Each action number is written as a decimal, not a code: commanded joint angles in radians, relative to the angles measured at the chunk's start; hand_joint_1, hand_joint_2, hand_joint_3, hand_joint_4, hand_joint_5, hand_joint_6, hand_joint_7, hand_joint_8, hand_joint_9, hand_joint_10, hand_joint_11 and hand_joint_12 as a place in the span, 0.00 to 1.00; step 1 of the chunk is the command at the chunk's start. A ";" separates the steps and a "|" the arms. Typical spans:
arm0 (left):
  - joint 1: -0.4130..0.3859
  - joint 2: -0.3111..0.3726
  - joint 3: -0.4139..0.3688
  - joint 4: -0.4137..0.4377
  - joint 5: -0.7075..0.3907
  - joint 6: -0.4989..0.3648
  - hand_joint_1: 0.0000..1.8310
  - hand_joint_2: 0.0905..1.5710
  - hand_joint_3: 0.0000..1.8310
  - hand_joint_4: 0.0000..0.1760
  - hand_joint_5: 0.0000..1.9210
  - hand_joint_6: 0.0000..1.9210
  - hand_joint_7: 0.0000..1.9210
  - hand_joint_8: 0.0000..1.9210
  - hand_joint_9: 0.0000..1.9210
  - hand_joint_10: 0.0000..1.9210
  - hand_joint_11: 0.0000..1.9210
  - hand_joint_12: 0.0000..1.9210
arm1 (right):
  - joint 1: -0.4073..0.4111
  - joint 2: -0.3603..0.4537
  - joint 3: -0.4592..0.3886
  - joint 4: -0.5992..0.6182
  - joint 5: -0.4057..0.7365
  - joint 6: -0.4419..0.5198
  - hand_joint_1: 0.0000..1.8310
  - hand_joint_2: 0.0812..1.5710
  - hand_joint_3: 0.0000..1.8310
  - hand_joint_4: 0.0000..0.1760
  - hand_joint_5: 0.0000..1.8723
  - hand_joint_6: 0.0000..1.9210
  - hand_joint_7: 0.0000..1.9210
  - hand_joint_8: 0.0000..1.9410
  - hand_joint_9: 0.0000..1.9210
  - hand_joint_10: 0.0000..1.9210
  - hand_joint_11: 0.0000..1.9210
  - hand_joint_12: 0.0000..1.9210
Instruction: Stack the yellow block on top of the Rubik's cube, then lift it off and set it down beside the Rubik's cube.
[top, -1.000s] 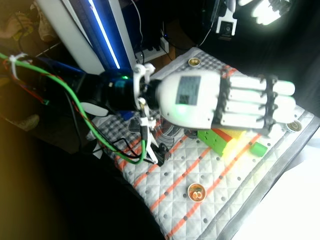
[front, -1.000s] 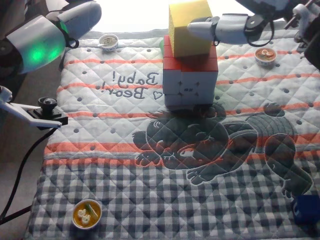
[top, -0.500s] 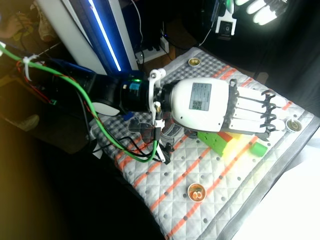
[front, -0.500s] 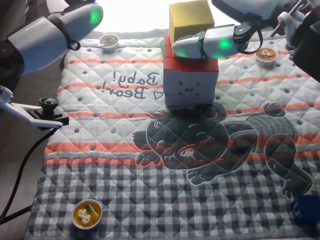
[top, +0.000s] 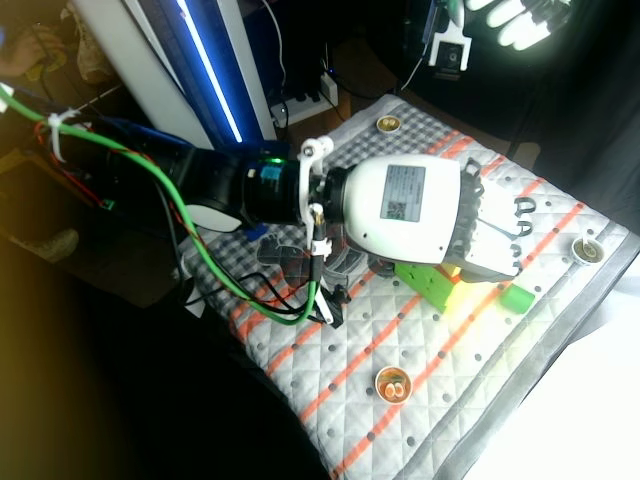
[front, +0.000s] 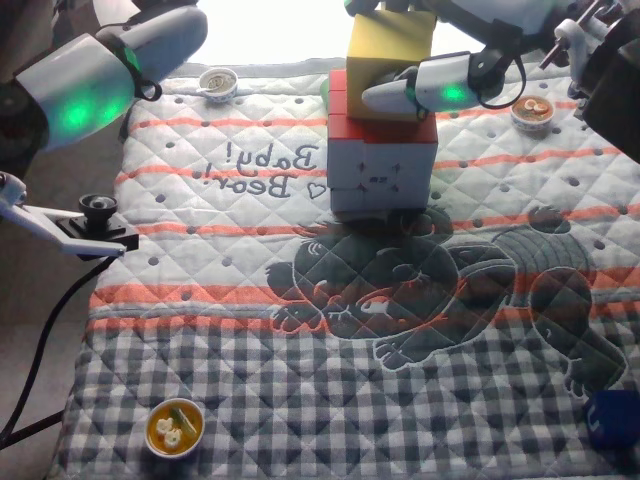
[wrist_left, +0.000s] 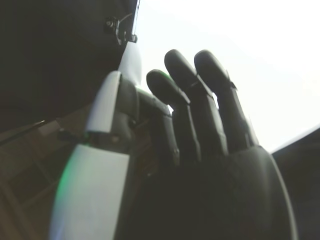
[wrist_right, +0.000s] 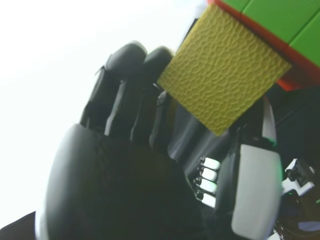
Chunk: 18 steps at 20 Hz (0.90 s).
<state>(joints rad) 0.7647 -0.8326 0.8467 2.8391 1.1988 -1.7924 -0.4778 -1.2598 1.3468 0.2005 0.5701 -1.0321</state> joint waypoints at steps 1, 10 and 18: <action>-0.011 0.000 -0.002 0.020 0.128 -0.007 0.62 0.81 0.00 0.00 0.40 0.76 0.31 0.77 0.30 0.64 0.21 0.88 | 0.017 -0.002 0.003 -0.008 0.108 -0.006 0.73 0.78 0.00 0.00 0.38 0.75 0.38 0.67 0.37 0.80 0.26 0.88; 0.018 0.018 -0.013 -0.014 0.147 -0.007 0.63 0.80 0.00 0.00 0.41 0.76 0.32 0.73 0.32 0.57 0.24 0.80 | -0.006 0.125 -0.205 -0.112 0.341 -0.005 0.67 0.77 0.00 0.00 0.41 0.59 0.41 0.81 0.41 0.93 0.45 1.00; 0.050 0.035 -0.024 -0.039 0.170 -0.007 0.62 0.80 0.00 0.00 0.41 0.75 0.31 0.76 0.28 0.66 0.20 0.88 | -0.143 0.223 -0.351 -0.187 0.500 -0.005 0.73 0.78 0.00 0.00 0.41 0.64 0.36 0.78 0.34 0.85 0.34 1.00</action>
<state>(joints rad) 0.8238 -0.7998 0.8227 2.7785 1.2430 -1.7924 -0.6361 -1.0355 0.9878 0.0082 0.9363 -1.0359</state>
